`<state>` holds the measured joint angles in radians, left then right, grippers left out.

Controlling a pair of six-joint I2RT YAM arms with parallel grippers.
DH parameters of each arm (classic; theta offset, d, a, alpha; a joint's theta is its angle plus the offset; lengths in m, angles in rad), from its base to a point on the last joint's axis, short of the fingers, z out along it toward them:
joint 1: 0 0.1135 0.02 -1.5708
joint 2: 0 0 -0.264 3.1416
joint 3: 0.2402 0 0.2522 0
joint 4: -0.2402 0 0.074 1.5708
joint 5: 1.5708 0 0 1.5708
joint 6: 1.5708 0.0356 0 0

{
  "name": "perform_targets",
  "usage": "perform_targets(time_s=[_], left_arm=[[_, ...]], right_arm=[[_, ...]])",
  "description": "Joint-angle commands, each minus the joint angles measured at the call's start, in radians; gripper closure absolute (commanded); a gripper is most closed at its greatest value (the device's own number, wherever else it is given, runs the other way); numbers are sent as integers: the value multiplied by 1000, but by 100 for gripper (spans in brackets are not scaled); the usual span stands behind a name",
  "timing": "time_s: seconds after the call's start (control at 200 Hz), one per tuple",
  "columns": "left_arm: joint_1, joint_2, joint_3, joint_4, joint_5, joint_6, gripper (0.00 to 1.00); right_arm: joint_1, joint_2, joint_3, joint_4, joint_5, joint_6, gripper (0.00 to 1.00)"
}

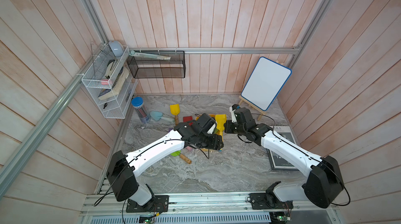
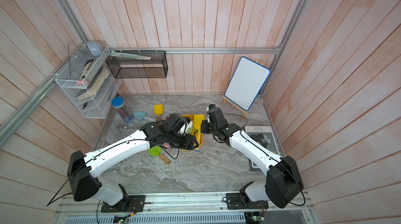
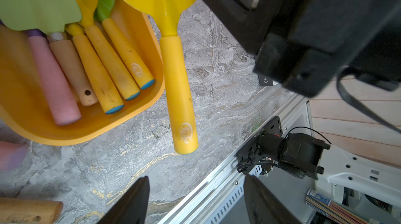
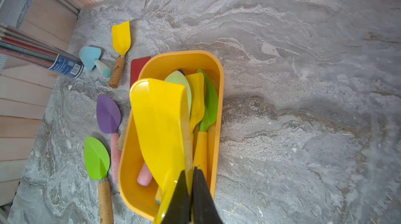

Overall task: Put the shovel into the storage box
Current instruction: Place the shovel in the storage box.

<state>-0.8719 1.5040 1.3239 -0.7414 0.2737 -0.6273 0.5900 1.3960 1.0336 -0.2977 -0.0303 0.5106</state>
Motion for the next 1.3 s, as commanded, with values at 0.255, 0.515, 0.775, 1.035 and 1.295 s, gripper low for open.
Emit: perform_targets(time_s=[0.255, 0.515, 0.775, 1.035, 1.295], left_arm=[[149, -291, -295, 373, -55, -102, 14], [238, -364, -364, 369, -34, -106, 10], [266, -354, -407, 415, 3, -115, 11], [275, -343, -407, 438, 44, -104, 10], [277, -343, -434, 467, 77, -100, 10]], right_arm=[[-18, 195, 156, 33, -77, -189, 100], [-25, 301, 243, 45, -126, -171, 100], [-15, 377, 244, 95, -137, -45, 100], [1, 429, 263, 128, -135, 21, 100], [7, 495, 295, 144, -143, 46, 100]])
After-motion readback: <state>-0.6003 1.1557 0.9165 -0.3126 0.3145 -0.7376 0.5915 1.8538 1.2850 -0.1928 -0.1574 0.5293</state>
